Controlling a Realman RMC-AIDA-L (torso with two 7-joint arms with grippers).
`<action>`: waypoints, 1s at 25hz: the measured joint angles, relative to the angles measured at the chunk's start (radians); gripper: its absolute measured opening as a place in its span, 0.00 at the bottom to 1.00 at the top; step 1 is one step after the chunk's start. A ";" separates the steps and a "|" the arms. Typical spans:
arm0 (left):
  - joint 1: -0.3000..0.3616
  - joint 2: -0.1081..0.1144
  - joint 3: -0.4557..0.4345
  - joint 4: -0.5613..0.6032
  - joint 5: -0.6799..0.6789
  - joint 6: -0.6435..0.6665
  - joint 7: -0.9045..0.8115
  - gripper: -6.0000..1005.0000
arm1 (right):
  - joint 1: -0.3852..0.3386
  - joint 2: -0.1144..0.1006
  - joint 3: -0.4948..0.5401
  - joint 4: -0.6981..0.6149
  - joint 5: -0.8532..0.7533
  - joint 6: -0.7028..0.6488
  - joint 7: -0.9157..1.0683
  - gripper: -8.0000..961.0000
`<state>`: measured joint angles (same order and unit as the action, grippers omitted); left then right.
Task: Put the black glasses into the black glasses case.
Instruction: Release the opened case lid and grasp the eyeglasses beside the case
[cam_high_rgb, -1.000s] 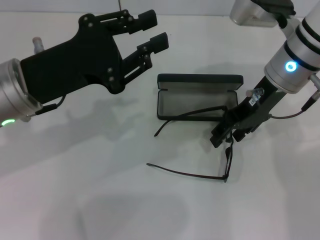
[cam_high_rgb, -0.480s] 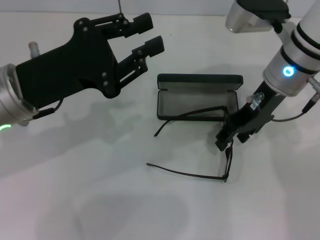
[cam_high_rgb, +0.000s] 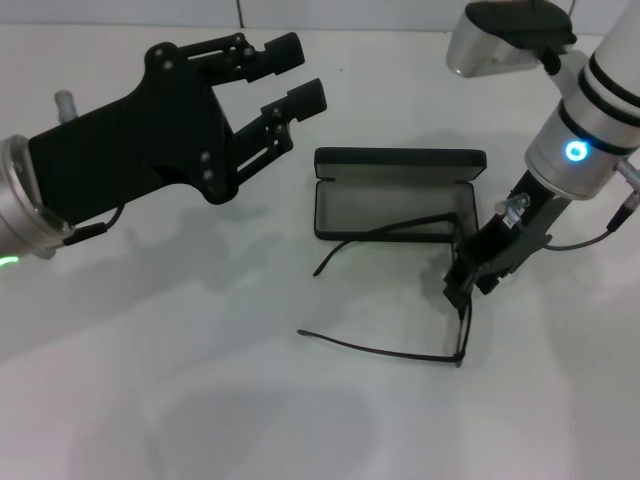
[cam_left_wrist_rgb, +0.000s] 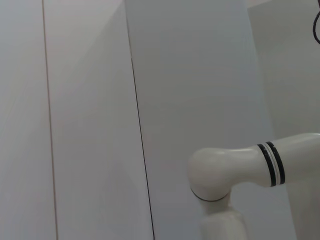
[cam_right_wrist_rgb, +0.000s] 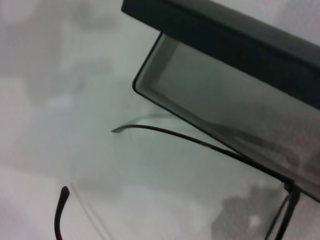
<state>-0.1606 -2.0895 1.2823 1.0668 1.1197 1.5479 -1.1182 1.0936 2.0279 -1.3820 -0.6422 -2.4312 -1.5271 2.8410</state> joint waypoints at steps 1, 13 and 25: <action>0.000 0.000 0.000 0.000 0.000 0.000 0.000 0.29 | 0.000 0.000 -0.012 -0.002 0.001 0.000 0.000 0.47; 0.001 0.000 0.000 -0.004 -0.014 0.002 -0.004 0.28 | -0.053 0.000 -0.207 -0.153 0.017 -0.020 0.000 0.35; -0.015 0.000 0.006 -0.008 -0.030 0.012 -0.008 0.27 | -0.148 0.000 -0.278 -0.310 -0.100 -0.024 -0.002 0.23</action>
<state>-0.1761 -2.0892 1.2882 1.0584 1.0900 1.5601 -1.1258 0.9453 2.0278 -1.6599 -0.9527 -2.5313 -1.5514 2.8386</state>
